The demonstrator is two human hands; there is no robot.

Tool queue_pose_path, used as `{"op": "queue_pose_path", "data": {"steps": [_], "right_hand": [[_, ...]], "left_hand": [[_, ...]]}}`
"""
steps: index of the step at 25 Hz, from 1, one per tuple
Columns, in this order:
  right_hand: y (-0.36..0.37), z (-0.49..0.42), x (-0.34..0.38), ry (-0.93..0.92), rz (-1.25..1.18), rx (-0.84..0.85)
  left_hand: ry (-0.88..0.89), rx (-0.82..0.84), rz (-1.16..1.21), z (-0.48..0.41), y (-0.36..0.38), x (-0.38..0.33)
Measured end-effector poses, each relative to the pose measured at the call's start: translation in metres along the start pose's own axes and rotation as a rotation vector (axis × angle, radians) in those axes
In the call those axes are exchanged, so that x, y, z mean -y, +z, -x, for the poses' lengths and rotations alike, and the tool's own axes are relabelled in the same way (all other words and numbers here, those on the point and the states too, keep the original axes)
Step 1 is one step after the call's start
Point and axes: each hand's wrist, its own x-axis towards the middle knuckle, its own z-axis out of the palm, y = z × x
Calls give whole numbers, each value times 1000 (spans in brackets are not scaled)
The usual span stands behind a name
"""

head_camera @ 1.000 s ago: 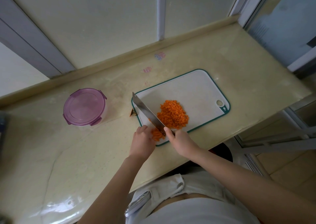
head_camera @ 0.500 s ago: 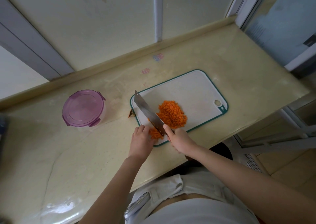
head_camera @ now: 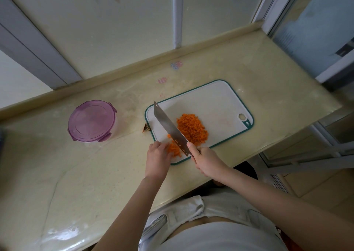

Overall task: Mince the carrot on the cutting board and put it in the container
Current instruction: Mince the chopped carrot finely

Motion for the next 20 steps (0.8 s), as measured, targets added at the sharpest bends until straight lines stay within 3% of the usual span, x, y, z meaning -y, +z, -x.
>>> {"op": "queue_pose_path", "data": {"steps": [20], "right_hand": [[29, -6, -3, -7, 223, -42]], "left_hand": [[-35, -10, -11, -11, -2, -2]]}}
